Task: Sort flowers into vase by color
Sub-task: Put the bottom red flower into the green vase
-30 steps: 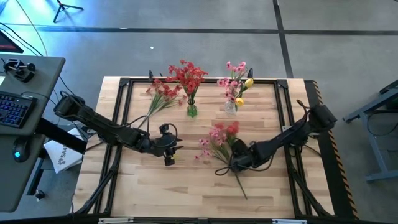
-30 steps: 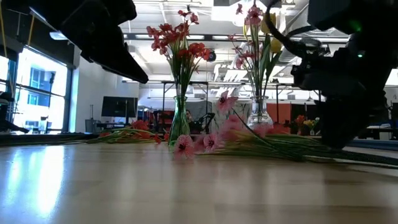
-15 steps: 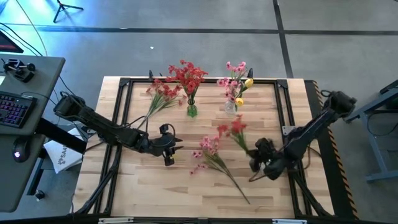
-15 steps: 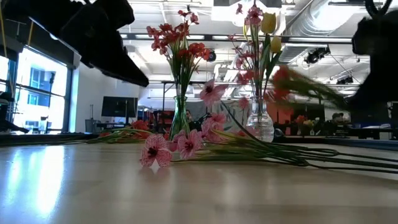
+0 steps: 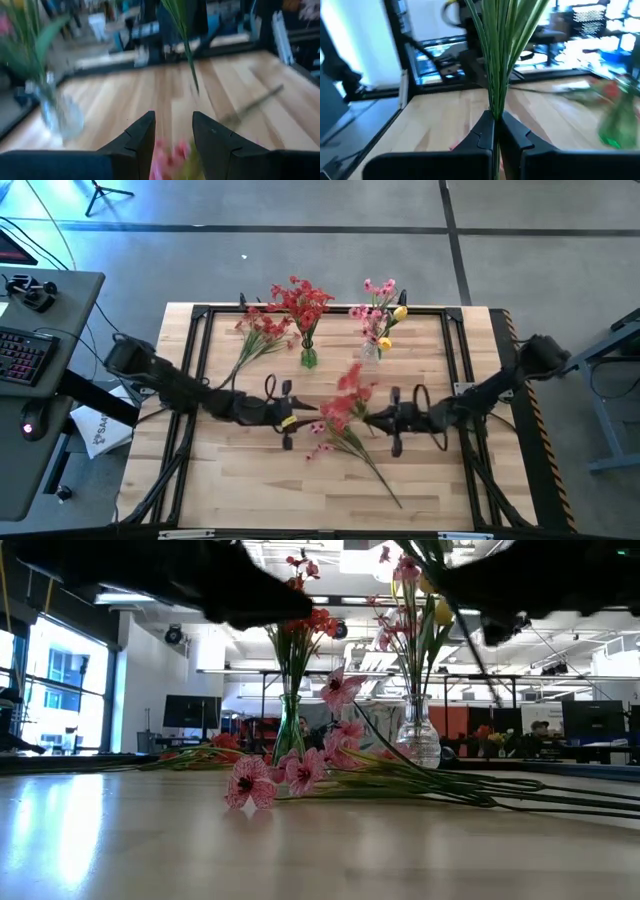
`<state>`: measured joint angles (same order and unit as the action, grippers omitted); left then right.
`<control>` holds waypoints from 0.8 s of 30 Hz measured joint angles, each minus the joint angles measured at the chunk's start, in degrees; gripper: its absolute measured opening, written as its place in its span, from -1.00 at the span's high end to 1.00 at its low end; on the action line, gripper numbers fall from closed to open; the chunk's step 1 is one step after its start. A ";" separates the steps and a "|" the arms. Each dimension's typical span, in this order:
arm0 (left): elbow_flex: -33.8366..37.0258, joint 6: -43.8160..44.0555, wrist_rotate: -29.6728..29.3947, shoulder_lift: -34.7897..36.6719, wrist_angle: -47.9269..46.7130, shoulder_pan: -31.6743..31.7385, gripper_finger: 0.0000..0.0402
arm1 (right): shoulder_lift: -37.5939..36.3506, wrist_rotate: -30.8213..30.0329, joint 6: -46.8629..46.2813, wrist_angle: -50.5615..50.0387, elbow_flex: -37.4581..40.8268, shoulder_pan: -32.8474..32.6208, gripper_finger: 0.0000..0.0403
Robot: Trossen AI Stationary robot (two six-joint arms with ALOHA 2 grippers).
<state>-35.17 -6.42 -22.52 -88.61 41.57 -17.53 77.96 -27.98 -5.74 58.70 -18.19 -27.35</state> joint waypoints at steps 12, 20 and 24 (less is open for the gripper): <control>-8.39 -3.31 23.27 -8.21 8.96 7.87 -0.05 | 12.53 14.16 10.43 0.71 -12.91 6.92 1.00; -10.25 -6.25 27.81 -7.75 5.18 8.19 -0.12 | 13.52 14.51 11.50 1.37 -13.78 6.04 1.00; -10.43 -5.84 27.15 -5.79 -1.46 8.14 -0.12 | 11.10 11.40 12.82 -1.25 -13.78 4.71 1.00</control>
<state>-45.60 -12.25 4.63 -94.40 40.11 -9.39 89.06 -16.59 7.08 57.44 -31.97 -22.64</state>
